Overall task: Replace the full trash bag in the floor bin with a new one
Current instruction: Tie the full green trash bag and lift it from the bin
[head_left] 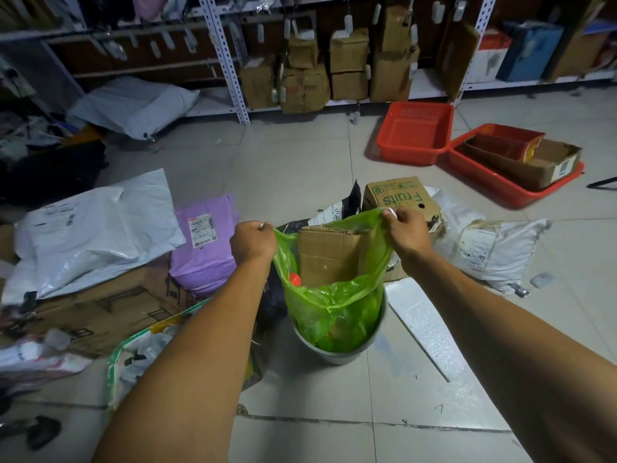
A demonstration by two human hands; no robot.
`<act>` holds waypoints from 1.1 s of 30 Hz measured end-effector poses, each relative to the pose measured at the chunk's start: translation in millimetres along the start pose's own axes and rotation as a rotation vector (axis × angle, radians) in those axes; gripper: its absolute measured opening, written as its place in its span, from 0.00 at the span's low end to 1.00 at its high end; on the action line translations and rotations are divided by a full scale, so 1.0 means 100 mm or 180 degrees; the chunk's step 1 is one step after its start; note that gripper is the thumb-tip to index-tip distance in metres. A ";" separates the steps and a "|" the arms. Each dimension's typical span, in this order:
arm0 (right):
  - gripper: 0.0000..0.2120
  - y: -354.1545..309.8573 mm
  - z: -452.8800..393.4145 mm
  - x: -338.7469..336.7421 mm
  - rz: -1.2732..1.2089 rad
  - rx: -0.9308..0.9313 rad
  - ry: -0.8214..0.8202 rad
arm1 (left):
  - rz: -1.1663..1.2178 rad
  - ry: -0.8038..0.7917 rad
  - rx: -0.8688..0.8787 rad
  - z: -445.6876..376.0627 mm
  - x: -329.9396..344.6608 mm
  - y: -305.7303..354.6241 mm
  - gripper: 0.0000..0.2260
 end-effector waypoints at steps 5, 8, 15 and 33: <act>0.13 -0.17 0.23 -0.17 -0.0005 -0.0123 0.0145 | 0.0193 0.0017 -0.0052 0.02 -0.30 0.00 0.12; 0.14 -0.18 0.26 -0.14 0.0195 -0.0170 0.0047 | 0.0274 -0.0172 0.0005 0.01 -0.28 -0.09 0.12; 0.13 -0.53 0.45 -0.11 0.1293 -0.0845 0.0009 | 0.0402 -0.0509 0.0194 0.08 -0.40 -0.03 0.15; 0.08 -1.09 0.50 -0.17 0.1031 -0.1170 -0.0437 | 0.1623 -0.1473 0.0434 0.34 -0.47 0.54 0.19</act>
Point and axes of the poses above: each hand's wrist, its own z-axis away from the middle knuckle, its own x-axis out of the palm, y = z × x, the point moved 4 cm from there along -z, towards the middle knuckle, and after that the axes turned 10 degrees about -z, right-handed, at the moved point
